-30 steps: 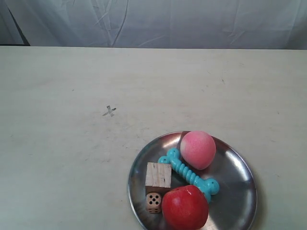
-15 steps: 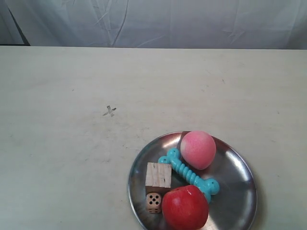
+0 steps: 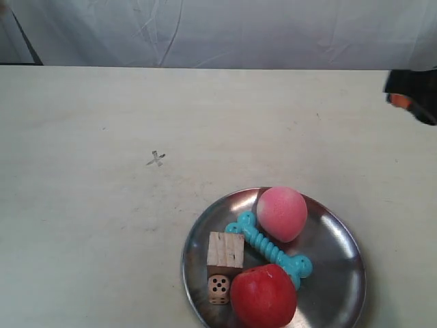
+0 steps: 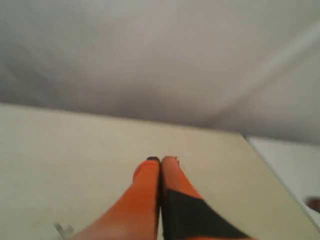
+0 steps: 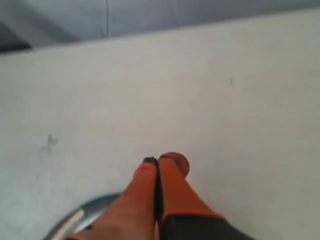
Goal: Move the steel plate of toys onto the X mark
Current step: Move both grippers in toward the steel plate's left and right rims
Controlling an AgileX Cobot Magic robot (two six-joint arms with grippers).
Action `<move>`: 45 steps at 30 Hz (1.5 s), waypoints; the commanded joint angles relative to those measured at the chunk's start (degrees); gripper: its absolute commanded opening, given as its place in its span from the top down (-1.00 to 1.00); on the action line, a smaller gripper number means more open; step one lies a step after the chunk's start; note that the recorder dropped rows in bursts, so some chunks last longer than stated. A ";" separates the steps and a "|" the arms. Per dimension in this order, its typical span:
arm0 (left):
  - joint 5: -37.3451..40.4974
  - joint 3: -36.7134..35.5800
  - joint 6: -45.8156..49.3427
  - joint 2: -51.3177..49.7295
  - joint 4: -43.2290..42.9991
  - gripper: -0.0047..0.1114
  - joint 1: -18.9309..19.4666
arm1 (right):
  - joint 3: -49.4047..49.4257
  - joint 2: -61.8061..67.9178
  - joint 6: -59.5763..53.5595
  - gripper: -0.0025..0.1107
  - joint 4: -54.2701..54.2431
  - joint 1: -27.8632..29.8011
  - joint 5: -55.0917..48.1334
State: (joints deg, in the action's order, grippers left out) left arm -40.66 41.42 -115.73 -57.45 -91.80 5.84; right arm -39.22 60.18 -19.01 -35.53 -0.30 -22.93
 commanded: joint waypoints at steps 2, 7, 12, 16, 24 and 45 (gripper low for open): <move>-21.49 9.37 -4.22 -24.31 -8.15 0.92 -0.49 | -11.19 21.69 11.83 0.97 15.62 0.30 -15.80; -19.71 11.88 -4.22 -36.60 -8.15 0.92 -1.18 | -11.29 29.52 14.41 0.97 16.81 0.30 -18.68; -19.34 11.88 -3.85 -44.02 -8.15 0.92 -3.40 | -8.00 28.64 14.71 0.74 14.81 0.30 -20.50; -19.30 12.72 -3.60 -47.55 -8.15 0.92 -6.40 | -4.58 24.69 14.71 0.14 11.06 0.30 -21.49; -15.45 17.04 0.87 -51.77 -8.15 0.92 -13.95 | 5.17 14.32 15.14 0.02 3.53 0.30 -21.49; 1.53 28.67 29.40 -57.53 34.87 0.92 -14.36 | 16.60 10.94 16.29 0.02 -3.96 0.30 -15.67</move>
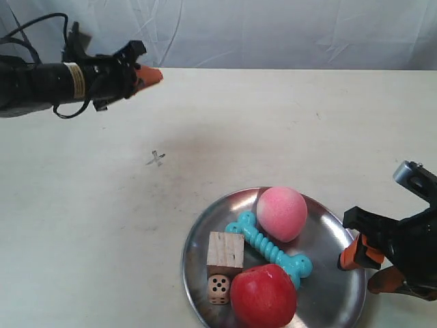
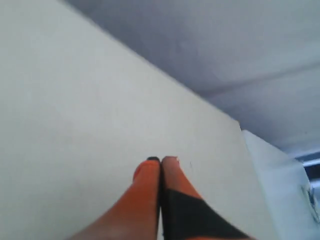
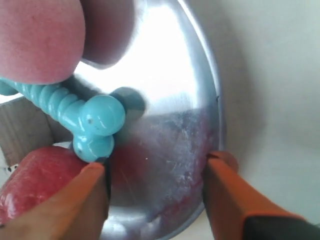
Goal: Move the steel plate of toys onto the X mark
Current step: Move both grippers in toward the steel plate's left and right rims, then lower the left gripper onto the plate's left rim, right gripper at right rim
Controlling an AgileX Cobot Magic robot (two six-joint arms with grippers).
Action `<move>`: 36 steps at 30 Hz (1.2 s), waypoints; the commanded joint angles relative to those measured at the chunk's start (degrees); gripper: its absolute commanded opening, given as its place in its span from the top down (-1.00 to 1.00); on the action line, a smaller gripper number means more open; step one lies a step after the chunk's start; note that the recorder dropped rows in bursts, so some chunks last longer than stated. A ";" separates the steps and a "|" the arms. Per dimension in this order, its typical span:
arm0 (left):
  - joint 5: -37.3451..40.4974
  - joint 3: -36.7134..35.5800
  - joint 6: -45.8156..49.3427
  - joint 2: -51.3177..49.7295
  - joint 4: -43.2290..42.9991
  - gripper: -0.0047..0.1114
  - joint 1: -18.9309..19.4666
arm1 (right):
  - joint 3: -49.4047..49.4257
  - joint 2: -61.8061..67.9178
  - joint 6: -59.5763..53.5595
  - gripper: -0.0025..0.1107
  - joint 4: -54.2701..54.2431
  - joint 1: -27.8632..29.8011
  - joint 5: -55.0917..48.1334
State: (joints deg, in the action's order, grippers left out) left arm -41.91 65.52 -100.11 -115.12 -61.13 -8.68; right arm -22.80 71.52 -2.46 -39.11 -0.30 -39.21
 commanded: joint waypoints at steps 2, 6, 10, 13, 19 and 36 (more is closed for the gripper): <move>11.00 9.31 11.90 0.14 -5.00 0.92 0.15 | 0.18 -0.39 -0.48 0.02 -0.38 0.30 0.75; 27.55 16.13 9.86 0.14 -29.05 0.92 -0.75 | 0.18 -0.39 -0.73 0.02 -0.27 0.30 0.85; 35.51 16.38 2.41 0.38 -38.82 0.92 -0.03 | 0.18 -0.39 -1.55 0.02 -0.27 0.30 1.12; 37.10 15.64 2.69 0.38 -38.82 0.92 0.23 | 0.18 -0.39 -1.96 0.02 -0.16 0.30 1.12; 33.49 18.18 3.62 0.48 -38.82 0.92 0.12 | 0.18 -0.39 -2.19 0.02 0.04 0.30 2.67; -28.06 16.61 -14.03 0.43 -38.82 0.92 -0.53 | 0.18 -0.39 -5.36 0.02 -0.09 0.30 4.08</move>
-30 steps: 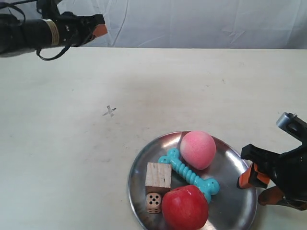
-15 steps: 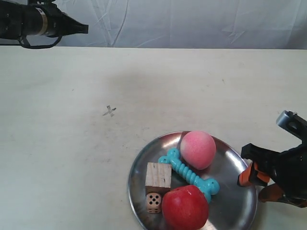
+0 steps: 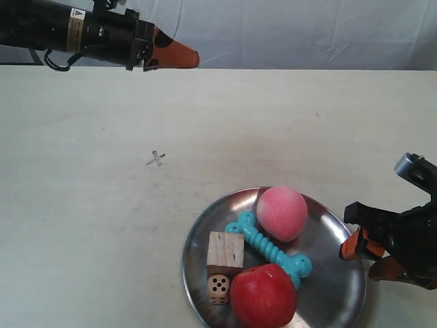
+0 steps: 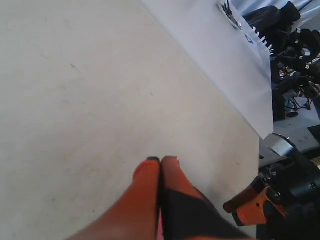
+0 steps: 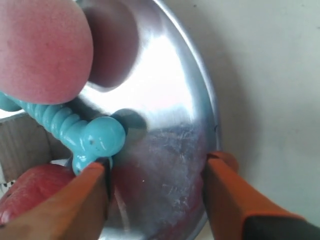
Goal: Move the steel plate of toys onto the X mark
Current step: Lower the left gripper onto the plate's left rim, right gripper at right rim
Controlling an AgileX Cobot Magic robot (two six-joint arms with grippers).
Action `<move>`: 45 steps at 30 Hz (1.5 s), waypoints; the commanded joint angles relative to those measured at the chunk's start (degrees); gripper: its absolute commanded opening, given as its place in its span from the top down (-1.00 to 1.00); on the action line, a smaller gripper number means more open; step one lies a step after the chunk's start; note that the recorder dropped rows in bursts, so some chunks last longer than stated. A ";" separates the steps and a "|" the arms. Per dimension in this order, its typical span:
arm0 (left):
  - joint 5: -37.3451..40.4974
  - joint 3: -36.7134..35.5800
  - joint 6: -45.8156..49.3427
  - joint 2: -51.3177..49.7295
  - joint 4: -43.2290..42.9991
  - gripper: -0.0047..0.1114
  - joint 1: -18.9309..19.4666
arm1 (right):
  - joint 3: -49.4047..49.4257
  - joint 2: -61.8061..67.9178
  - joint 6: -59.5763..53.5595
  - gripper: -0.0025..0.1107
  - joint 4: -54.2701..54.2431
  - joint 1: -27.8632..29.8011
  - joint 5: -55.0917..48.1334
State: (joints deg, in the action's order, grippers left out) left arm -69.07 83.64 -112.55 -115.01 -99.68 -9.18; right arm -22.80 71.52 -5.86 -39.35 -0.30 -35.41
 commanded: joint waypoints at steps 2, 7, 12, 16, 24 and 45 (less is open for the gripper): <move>3.82 -1.52 4.82 0.32 -0.27 0.92 -0.14 | 0.18 -0.39 -2.09 0.02 0.15 0.30 0.28; 31.21 -0.66 40.35 0.32 8.46 0.92 -0.14 | 0.18 -0.39 -2.46 0.02 0.15 0.30 1.64; 64.66 0.87 72.07 0.32 20.39 0.92 -0.03 | 0.18 -0.39 -2.48 0.02 0.15 0.30 1.40; 90.46 0.97 72.30 0.32 37.07 0.92 0.78 | 0.18 -0.39 -2.57 0.02 -0.20 0.30 2.48; 110.89 -0.98 107.32 0.32 92.75 0.92 1.65 | 0.18 -0.39 -2.62 0.02 -0.20 0.30 2.76; 134.71 -1.46 150.00 0.32 136.38 -0.13 -9.41 | 3.58 -0.39 -1.49 0.02 0.03 0.30 -3.62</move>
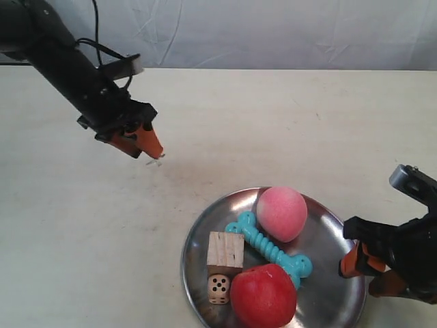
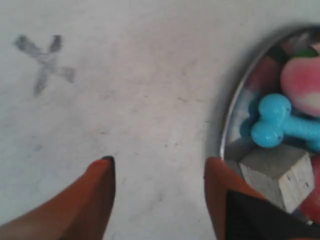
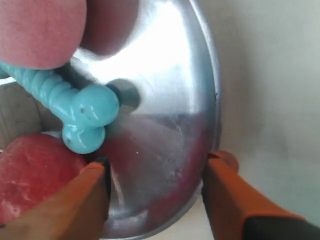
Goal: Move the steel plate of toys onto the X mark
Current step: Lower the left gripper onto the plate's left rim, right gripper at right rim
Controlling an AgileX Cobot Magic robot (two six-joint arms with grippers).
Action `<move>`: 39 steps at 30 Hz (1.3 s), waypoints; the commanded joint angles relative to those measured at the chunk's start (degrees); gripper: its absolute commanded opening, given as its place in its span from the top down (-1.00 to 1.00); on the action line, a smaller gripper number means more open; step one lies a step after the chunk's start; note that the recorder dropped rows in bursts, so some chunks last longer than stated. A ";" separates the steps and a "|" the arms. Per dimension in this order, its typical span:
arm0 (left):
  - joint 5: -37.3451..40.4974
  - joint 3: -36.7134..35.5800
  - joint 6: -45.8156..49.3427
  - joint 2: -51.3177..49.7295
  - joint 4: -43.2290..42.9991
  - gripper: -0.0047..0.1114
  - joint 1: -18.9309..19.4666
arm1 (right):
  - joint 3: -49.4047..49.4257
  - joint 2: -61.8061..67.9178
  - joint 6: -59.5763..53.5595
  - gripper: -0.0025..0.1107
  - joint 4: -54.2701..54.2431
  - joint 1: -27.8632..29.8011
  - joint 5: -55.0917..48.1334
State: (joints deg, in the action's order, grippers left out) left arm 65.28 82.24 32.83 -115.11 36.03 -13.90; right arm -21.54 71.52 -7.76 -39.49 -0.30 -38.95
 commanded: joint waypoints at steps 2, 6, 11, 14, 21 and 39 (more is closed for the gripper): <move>-1.16 -0.06 4.85 0.42 -0.17 -0.13 -7.07 | 3.55 -0.39 0.53 0.02 0.28 0.30 0.07; -2.75 -0.06 4.85 -0.69 -3.91 -0.13 -10.11 | 4.67 -0.39 0.93 0.02 0.28 0.30 0.29; -1.19 -0.06 4.85 -7.40 -0.51 -0.13 -10.43 | 5.99 -0.39 0.92 0.02 -1.22 0.30 0.64; -0.88 -0.06 4.85 -10.10 -0.04 -0.13 -10.43 | 9.40 -0.39 0.92 0.02 -2.55 0.30 4.00; -0.98 -0.06 5.21 -10.66 1.84 -0.13 -11.61 | 11.58 -0.39 0.35 0.02 -9.88 0.28 10.08; -0.64 -0.06 5.21 -11.78 1.84 -0.13 -16.07 | 14.22 -0.39 -4.30 0.02 -18.45 0.28 14.34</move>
State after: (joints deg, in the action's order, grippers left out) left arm 65.07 82.24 37.69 -125.45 37.68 -29.06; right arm -8.04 71.52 -10.50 -56.40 -0.30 -25.86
